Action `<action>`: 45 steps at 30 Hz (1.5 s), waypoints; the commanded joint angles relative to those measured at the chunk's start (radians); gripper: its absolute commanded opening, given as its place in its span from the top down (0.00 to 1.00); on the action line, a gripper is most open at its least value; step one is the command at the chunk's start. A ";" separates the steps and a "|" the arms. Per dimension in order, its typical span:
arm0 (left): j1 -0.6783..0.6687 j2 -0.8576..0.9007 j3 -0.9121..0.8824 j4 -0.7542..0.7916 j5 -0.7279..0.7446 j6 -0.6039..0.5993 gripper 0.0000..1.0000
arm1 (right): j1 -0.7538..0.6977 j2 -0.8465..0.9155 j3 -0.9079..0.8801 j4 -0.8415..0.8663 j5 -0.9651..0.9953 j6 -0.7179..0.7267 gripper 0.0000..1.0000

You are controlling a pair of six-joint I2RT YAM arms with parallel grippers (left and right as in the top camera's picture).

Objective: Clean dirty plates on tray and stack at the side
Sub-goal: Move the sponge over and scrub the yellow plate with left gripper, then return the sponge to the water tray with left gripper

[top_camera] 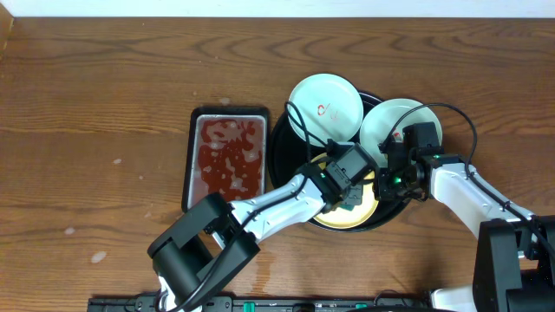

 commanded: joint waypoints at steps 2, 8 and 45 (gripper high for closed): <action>0.004 0.016 -0.006 -0.074 -0.114 0.012 0.93 | 0.006 0.024 -0.004 -0.005 0.047 -0.006 0.99; 0.052 0.016 -0.006 -0.191 -0.344 0.011 0.92 | 0.006 0.024 -0.004 -0.004 0.047 -0.006 0.99; 0.538 -0.358 -0.047 -0.420 -0.238 0.349 0.93 | 0.006 0.024 -0.004 -0.004 0.047 -0.005 0.99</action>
